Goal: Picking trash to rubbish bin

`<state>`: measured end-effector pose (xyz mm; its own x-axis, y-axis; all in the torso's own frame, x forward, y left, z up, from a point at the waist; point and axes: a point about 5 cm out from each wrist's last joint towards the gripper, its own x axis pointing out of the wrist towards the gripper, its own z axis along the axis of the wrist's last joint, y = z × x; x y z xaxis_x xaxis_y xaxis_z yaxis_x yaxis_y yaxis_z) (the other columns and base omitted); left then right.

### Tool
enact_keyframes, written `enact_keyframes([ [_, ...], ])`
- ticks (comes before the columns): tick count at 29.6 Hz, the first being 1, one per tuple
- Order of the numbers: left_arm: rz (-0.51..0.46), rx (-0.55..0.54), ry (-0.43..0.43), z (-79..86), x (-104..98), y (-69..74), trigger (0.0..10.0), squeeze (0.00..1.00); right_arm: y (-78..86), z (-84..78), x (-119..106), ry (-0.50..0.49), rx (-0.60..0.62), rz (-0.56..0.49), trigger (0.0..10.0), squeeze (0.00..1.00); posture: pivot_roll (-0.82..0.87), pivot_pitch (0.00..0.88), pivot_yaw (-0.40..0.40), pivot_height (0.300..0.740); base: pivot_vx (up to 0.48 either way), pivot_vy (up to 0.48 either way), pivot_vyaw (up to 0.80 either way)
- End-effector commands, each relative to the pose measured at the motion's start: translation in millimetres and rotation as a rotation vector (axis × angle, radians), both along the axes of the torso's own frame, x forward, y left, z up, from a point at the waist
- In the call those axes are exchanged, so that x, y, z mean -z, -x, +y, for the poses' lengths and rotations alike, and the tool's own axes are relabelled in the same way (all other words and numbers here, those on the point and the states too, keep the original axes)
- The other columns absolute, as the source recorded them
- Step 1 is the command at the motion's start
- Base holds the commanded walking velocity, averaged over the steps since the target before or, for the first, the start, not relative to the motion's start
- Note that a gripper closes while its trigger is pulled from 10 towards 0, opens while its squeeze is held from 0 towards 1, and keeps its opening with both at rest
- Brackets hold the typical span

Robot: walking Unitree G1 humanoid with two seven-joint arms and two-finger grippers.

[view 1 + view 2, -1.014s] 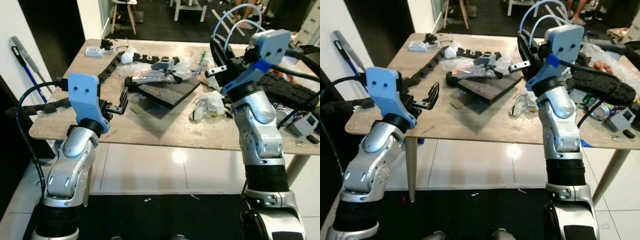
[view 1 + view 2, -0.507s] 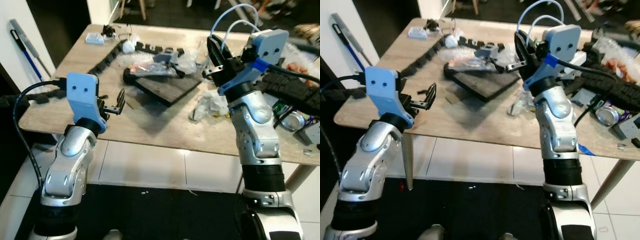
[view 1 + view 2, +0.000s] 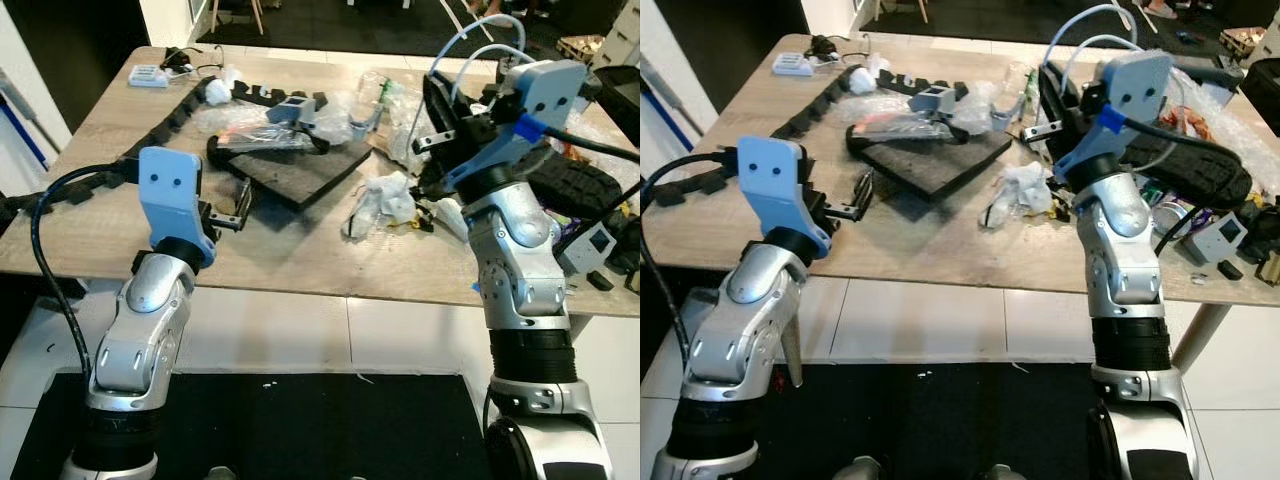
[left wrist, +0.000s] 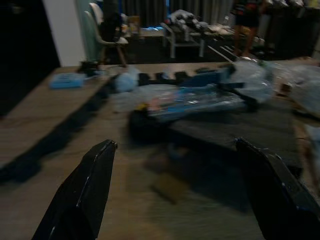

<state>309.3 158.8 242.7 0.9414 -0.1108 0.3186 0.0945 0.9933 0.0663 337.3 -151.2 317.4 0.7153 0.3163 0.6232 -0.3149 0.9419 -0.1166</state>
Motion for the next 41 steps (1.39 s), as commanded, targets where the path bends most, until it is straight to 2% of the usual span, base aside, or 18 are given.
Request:
enact_keyframes([
  [1,-0.001,-0.01,0.003,1.5,3,0.4,10.0,0.0,3.4,-0.2,-4,-0.005,0.002,-0.028,10.0,0.0,0.02,0.135,-0.045,0.74,0.0,0.0,-0.43],
  [7,-0.021,-0.028,0.027,3.6,0,0.9,10.0,0.0,4.3,3.1,-4,-0.006,-0.014,-0.035,10.0,0.0,0.01,0.127,-0.049,0.74,0.0,0.0,-0.71],
  [13,-0.07,-0.019,0.106,4.7,-8,2.6,10.0,0.0,3.1,3.4,-11,-0.01,-0.016,-0.058,10.0,0.0,0.01,0.118,-0.056,0.74,0.0,0.0,-0.8],
  [27,-0.067,-0.007,0.089,2.1,-6,3.8,10.0,0.0,3.5,4.3,-10,-0.008,-0.018,-0.06,10.0,0.0,0.02,0.128,-0.055,0.74,0.0,0.0,-0.8],
  [34,-0.013,-0.013,0.076,2.0,3,2.9,10.0,0.0,4.0,4.2,-4,-0.008,-0.017,-0.034,10.0,0.0,0.02,0.13,-0.054,0.74,0.0,0.0,-0.8],
  [38,0.007,-0.036,0.075,9.1,10,4.5,10.0,0.0,6.1,12.4,20,0.022,-0.034,0.031,10.0,0.0,0.02,0.135,-0.053,0.74,0.0,0.0,-0.8],
  [41,0.014,-0.034,0.075,10.0,12,5.0,10.0,0.0,7.1,15.8,29,0.029,-0.046,0.059,10.0,0.0,0.02,0.134,-0.053,0.74,0.0,0.0,-0.8],
])
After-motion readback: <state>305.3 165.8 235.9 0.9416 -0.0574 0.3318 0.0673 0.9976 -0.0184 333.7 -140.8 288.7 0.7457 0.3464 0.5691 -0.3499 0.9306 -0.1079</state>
